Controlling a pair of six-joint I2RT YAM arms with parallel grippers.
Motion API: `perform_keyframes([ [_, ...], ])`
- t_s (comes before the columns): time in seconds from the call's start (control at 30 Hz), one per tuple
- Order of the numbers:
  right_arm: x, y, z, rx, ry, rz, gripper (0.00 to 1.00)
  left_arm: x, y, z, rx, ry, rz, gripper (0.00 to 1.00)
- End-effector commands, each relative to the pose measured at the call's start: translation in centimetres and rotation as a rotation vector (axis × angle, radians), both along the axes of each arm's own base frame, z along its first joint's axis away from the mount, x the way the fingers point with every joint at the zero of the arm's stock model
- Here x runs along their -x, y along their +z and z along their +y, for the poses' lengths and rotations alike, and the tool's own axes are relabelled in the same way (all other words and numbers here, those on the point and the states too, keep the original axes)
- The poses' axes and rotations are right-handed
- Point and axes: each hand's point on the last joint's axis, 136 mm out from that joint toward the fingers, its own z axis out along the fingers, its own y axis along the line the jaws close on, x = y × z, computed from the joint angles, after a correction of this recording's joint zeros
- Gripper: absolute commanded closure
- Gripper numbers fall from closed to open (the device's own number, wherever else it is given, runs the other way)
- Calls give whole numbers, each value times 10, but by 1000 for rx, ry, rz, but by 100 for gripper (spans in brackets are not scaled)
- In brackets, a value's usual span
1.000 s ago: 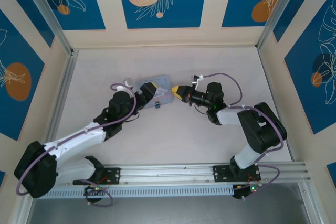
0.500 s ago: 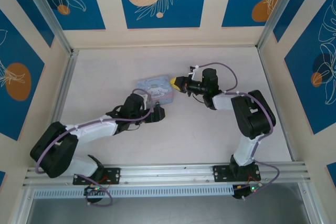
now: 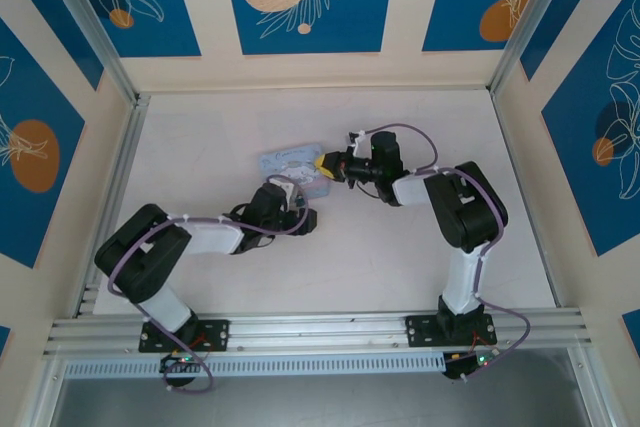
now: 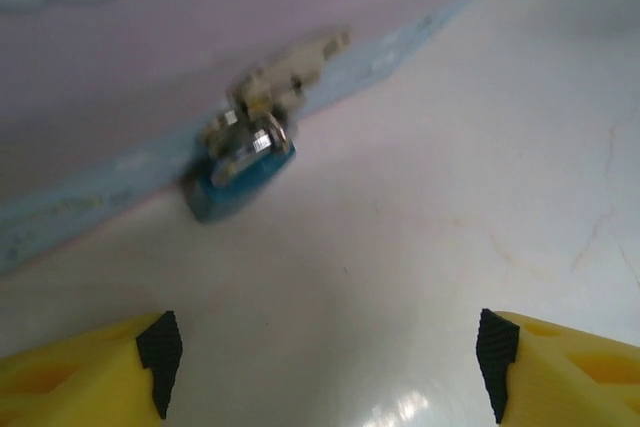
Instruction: Unlock the padlock with the key
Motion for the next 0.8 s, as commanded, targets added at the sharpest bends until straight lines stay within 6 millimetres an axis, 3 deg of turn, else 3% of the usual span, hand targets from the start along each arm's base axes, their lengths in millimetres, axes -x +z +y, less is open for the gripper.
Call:
perform_keyframes([
  [0.0,-3,-1,4,0,18,16,100,-18,4,4,-46,24,-128,23],
  [0.27,-5,-11,6,7,18,39,100,-30,-3,-22,15,-23,-131,25],
  [0.43,-5,-16,5,16,15,52,100,-33,19,-39,139,-28,-133,25],
  [0.6,-6,-19,5,18,12,58,100,-41,37,-38,250,39,-127,25],
  [0.77,-7,-23,5,17,9,68,100,-50,30,-34,333,106,-88,25],
])
